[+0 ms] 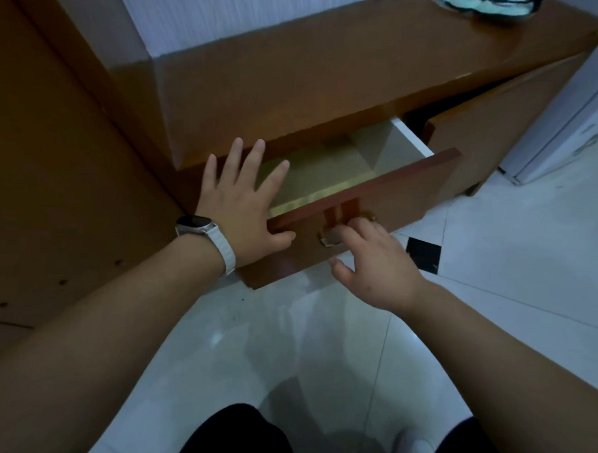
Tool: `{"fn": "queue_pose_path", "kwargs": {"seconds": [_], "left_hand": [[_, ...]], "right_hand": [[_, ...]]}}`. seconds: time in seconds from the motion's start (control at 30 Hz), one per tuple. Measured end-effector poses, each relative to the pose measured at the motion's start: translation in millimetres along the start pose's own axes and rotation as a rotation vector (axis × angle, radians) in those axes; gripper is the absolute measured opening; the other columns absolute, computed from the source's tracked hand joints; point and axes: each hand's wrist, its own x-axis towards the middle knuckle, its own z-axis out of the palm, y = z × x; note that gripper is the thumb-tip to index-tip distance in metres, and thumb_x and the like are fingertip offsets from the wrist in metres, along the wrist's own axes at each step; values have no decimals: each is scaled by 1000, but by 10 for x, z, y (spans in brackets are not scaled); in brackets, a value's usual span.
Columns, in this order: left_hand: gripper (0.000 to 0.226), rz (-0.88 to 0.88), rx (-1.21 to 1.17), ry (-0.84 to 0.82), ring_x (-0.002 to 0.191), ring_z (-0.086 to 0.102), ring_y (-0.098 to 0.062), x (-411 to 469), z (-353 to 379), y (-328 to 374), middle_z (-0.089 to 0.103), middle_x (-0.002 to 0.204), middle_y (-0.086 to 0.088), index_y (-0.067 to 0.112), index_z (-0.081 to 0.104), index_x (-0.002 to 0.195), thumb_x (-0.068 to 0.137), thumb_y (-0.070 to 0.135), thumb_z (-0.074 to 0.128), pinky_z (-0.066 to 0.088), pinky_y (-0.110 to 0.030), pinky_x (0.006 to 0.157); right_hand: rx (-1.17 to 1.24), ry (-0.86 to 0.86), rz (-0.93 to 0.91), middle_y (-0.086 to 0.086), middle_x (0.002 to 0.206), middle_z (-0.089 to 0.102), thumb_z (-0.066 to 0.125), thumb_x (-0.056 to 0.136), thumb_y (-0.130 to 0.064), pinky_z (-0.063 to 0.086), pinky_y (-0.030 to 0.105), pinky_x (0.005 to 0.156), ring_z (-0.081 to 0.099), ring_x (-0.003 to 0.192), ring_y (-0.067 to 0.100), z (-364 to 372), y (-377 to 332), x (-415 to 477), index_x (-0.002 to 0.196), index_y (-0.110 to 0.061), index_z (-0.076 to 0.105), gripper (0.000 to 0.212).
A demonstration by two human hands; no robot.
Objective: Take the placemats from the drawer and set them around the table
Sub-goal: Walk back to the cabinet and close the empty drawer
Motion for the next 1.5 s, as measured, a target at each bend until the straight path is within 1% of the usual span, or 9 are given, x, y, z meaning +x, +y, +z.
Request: {"fn": "queue_pose_path", "kwargs": {"seconds": [0.07, 0.2, 0.33, 0.4, 0.53, 0.67, 1.03, 1.37, 1.5], "left_hand": [[106, 9, 6, 6, 147, -6, -32, 40, 6, -1, -2, 162, -5, 36, 1, 149, 63, 86, 38, 4, -57, 115], [109, 26, -7, 33, 148, -2, -31, 72, 47, -30, 2, 162, -4, 33, -1, 150, 63, 86, 36, 6, -55, 115], [110, 26, 1, 45, 148, 0, -30, 96, 84, -40, 5, 162, -4, 32, -1, 149, 61, 88, 34, 7, -56, 115], [113, -15, 6, 32, 148, 1, -30, 135, 100, -90, 6, 162, -4, 31, -2, 150, 61, 90, 34, 7, -56, 115], [112, -117, -1, -4, 147, 10, -31, 275, 110, -317, 11, 161, -5, 31, -2, 150, 64, 90, 37, 14, -57, 114], [97, -110, 50, 98, 138, 27, -34, 320, 137, -310, 31, 152, -9, 25, 15, 149, 74, 72, 55, 31, -56, 107], [80, -178, 71, 235, 121, 43, -39, 412, 256, -218, 48, 135, -15, 17, 39, 138, 73, 48, 74, 36, -57, 93], [75, -220, 45, 285, 121, 45, -40, 445, 339, -166, 50, 132, -16, 16, 40, 135, 72, 37, 76, 35, -59, 95], [80, -235, 4, 217, 126, 41, -41, 424, 244, -127, 48, 137, -17, 15, 41, 137, 70, 42, 76, 32, -61, 101]], "right_hand": [[12, 3, -2, -3, 116, 50, 43, 86, -52, 45, 42, 92, 46, 111, 21, 21, -19, 44, 127, -27, 54, 49], [9, 29, 12, -3, 108, 48, 51, 86, -49, 44, 40, 88, 46, 107, 22, 96, -34, 132, 119, -25, 57, 41], [37, 65, 30, -7, 101, 43, 43, 83, -54, 40, 37, 83, 45, 103, 21, 109, -39, 196, 113, -27, 57, 43], [34, 54, 22, -6, 109, 47, 43, 84, -52, 38, 37, 85, 45, 109, 21, 121, -34, 209, 120, -27, 56, 46], [42, 12, -2, -1, 139, 44, 49, 89, -44, 34, 42, 104, 33, 132, 23, 148, -17, 222, 137, -27, 46, 51], [53, 15, -3, -1, 145, 40, 52, 90, -44, 33, 43, 106, 29, 136, 22, 143, 13, 257, 138, -25, 46, 52], [95, 19, -21, -2, 153, 35, 49, 89, -50, 31, 45, 108, 24, 140, 21, 212, 9, 403, 143, -27, 42, 59], [76, 24, -30, -4, 145, 44, 46, 90, -51, 36, 44, 103, 37, 133, 21, 160, 28, 399, 141, -26, 45, 57], [58, 52, -26, -4, 137, 51, 50, 90, -46, 38, 41, 96, 43, 126, 21, 85, 24, 344, 138, -25, 50, 52]]}}
